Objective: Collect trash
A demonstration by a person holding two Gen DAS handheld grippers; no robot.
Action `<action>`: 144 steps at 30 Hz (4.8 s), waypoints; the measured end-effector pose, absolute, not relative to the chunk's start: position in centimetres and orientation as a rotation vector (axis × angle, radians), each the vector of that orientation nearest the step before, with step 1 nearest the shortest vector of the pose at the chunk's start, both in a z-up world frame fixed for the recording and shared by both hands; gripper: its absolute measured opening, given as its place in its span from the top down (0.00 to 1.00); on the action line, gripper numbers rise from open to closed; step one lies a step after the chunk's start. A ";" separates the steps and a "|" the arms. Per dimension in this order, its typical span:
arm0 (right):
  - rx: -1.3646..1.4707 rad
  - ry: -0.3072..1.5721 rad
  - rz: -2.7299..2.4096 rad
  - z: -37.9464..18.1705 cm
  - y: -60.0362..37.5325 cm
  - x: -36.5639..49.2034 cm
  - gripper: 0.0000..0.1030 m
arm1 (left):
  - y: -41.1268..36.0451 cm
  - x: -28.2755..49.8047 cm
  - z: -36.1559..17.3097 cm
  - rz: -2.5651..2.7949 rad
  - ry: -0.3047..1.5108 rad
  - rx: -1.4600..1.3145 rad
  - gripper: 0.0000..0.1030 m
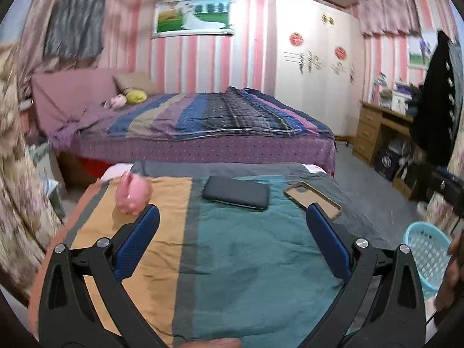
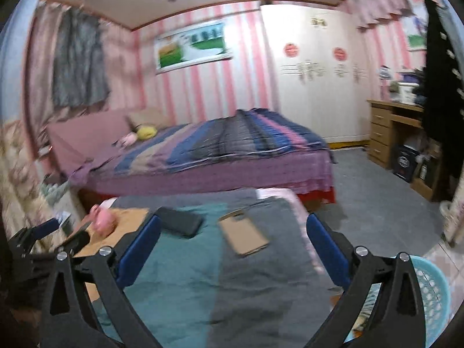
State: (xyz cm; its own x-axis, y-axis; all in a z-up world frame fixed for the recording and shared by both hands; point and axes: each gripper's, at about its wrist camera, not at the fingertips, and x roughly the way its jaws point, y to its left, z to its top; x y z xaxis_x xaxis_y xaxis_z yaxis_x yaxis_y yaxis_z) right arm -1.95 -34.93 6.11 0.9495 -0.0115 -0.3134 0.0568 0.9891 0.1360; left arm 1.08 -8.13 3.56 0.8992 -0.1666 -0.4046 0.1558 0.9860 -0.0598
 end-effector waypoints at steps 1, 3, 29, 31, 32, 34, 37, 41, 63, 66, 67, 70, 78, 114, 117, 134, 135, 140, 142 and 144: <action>0.138 0.322 -0.032 6.0 -34.2 -1.6 0.05 | -7.7 1.2 3.3 -0.163 0.422 -0.037 0.05; 0.126 0.335 -0.031 5.6 -32.8 -0.9 0.05 | -6.5 1.2 2.4 -0.134 0.425 -0.051 0.05; 0.064 0.388 -0.012 2.8 -25.0 1.4 0.05 | -4.3 1.3 1.1 -0.053 0.429 -0.070 0.05; 0.070 0.385 -0.014 3.0 -25.6 1.2 0.05 | -4.5 1.2 1.1 -0.060 0.431 -0.069 0.05; 0.074 0.384 -0.017 3.0 -25.8 1.2 0.05 | -4.6 1.2 1.1 -0.063 0.432 -0.071 0.05; 0.074 0.385 -0.017 3.0 -26.3 1.2 0.05 | -4.7 1.3 0.9 -0.069 0.439 -0.075 0.05; 0.074 0.385 -0.020 3.1 -26.7 1.1 0.05 | -4.9 1.5 0.8 -0.080 0.453 -0.081 0.05; 0.084 0.385 -0.024 3.2 -27.5 1.1 0.05 | -5.2 1.5 0.6 -0.099 0.461 -0.089 0.05; 0.067 0.392 -0.005 2.9 -27.5 0.9 0.05 | -4.8 1.4 0.7 -0.113 0.472 -0.115 0.05; 0.065 0.392 -0.001 2.9 -27.4 0.8 0.05 | -4.8 1.4 0.7 -0.111 0.470 -0.113 0.05; 0.064 0.392 -0.001 2.9 -27.4 0.8 0.05 | -4.8 1.4 0.7 -0.112 0.470 -0.113 0.05; 0.059 0.391 0.002 2.9 -27.3 0.8 0.05 | -4.9 1.4 0.8 -0.107 0.469 -0.113 0.05; 0.061 0.390 -0.002 3.0 -27.4 0.8 0.05 | -5.0 1.3 1.0 -0.091 0.460 -0.107 0.05; 0.037 0.412 -0.030 2.9 -27.3 1.4 0.05 | -4.5 1.4 1.0 -0.084 0.470 -0.128 0.05; 0.040 0.413 -0.030 2.9 -27.3 1.4 0.05 | -4.6 1.2 0.8 -0.083 0.466 -0.124 0.05; 0.034 0.411 -0.042 3.2 -27.4 1.5 0.05 | -4.5 1.0 0.6 -0.074 0.471 -0.128 0.05; 0.038 0.413 -0.043 3.2 -27.5 1.5 0.05 | -4.5 1.0 0.5 -0.072 0.472 -0.131 0.05; 0.034 0.413 -0.048 3.2 -27.6 1.4 0.05 | -4.6 0.8 0.5 -0.069 0.472 -0.132 0.05; 0.037 0.414 -0.047 3.3 -27.4 1.4 0.05 | -4.6 0.9 0.5 -0.068 0.473 -0.131 0.05; 0.037 0.414 -0.049 3.3 -27.5 1.3 0.05 | -4.5 0.9 0.6 -0.066 0.474 -0.131 0.05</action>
State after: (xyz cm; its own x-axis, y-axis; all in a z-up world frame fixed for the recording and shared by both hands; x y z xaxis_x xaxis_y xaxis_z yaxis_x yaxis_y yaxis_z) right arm 1.35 -27.46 3.30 0.9145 -0.0403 -0.4027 0.0553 0.9981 0.0258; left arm 0.88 -4.54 0.55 0.8880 -0.0939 -0.4501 0.0332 0.9895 -0.1409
